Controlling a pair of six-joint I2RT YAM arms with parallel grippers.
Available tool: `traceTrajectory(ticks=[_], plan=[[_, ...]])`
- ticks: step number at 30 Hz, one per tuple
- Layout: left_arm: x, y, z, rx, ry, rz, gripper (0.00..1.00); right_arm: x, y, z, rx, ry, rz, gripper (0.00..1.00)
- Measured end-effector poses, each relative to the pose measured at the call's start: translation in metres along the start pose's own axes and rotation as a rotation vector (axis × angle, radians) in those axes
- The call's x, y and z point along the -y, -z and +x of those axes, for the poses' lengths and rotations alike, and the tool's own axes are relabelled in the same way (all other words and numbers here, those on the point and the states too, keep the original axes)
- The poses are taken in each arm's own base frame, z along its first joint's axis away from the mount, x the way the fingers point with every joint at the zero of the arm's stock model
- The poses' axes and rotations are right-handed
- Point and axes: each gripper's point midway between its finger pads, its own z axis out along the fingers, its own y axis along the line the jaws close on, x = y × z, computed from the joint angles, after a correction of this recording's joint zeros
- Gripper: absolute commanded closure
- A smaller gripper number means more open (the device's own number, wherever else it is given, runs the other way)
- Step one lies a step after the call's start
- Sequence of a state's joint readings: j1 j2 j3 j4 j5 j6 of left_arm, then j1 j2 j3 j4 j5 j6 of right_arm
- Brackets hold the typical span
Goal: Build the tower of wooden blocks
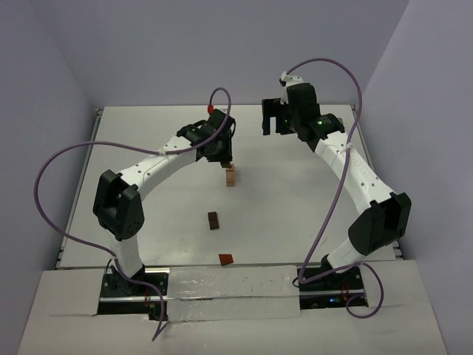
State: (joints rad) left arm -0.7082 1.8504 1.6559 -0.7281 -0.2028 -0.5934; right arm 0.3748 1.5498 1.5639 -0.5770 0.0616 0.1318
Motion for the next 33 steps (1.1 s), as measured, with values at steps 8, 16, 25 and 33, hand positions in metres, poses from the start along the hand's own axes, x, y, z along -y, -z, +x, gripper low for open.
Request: traceTrajectory(ticks=[8,16,25,33], plan=[[0.0,-0.018,0.004,-0.018,-0.011,-0.03,1.0,0.0,0.001,-0.003,-0.006,0.001,0.003,0.0],[-0.008,-0.026,0.008,-0.025,-0.02,-0.075,1.0,0.001,0.001,-0.004,-0.007,0.001,0.007,0.0],[-0.015,-0.025,0.007,-0.013,-0.016,-0.112,1.0,0.0,-0.006,-0.001,-0.03,0.002,0.009,0.0],[-0.013,-0.024,0.009,-0.017,0.008,-0.113,1.0,0.0,-0.009,-0.003,-0.031,0.002,0.009,0.0]])
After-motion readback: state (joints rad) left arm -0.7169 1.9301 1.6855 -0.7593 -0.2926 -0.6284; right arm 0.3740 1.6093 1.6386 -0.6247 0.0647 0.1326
